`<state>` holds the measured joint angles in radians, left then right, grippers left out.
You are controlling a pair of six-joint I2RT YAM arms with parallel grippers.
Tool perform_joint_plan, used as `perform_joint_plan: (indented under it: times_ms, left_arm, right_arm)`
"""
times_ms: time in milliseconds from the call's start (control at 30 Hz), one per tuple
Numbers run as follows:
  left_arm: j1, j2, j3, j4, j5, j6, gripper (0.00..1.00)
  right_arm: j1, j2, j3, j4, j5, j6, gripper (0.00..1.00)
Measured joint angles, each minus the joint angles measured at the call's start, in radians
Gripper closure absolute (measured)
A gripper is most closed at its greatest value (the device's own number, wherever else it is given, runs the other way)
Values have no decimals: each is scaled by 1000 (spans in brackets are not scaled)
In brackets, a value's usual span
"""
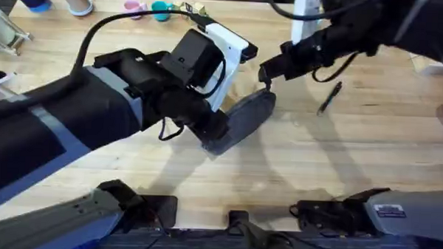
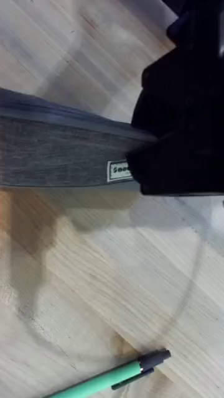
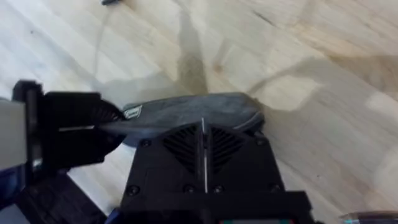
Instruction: Unzip the bag, pick up the pens from the table one at a time and place them inside, then zip the bag closed.
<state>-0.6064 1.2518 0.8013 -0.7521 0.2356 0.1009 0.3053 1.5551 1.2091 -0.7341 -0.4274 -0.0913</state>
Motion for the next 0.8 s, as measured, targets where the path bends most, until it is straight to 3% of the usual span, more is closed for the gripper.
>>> perform_joint_plan:
  times_ms: [167, 400, 800]
  left_arm:
    - [0, 0, 0, -1, 0, 0, 957]
    - [0, 0, 0, -1, -4, 0, 957]
    - [0, 0, 0, -2, -3, 1, 957]
  right_arm:
    - [28, -51, 0, -47, 0, -7, 969]
    - [136, -54, 0, -77, 0, -10, 969]
    - [268, -54, 0, -80, -89, -2, 969]
